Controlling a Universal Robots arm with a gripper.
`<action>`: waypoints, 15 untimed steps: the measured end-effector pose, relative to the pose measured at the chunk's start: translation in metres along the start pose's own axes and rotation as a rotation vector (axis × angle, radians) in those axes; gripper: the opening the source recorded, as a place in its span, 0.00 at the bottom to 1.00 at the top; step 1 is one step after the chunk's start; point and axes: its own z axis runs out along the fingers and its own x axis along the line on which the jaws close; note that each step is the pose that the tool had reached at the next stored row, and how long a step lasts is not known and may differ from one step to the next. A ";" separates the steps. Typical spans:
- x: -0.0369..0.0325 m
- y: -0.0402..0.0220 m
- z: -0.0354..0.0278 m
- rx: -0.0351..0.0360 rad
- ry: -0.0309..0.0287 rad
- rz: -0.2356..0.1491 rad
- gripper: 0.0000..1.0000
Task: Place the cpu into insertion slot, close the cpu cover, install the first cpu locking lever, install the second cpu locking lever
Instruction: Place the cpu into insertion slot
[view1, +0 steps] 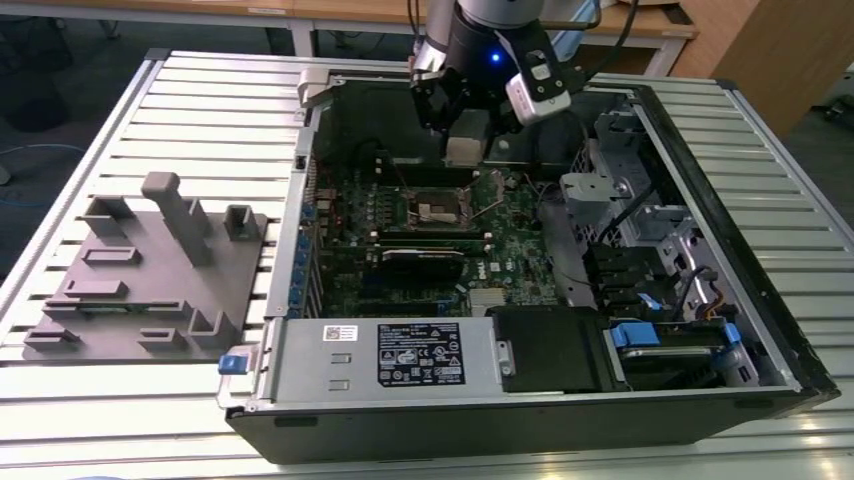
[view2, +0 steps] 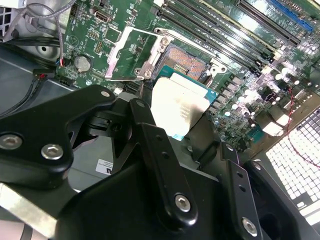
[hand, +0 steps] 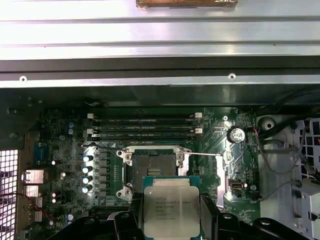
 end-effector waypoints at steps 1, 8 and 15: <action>0.0002 0.0000 0.0002 -0.0001 -0.0001 0.000 0.54; 0.0019 -0.0002 0.0019 -0.0002 0.0000 0.000 0.54; 0.0023 -0.0005 0.0044 0.0002 0.0001 0.000 0.54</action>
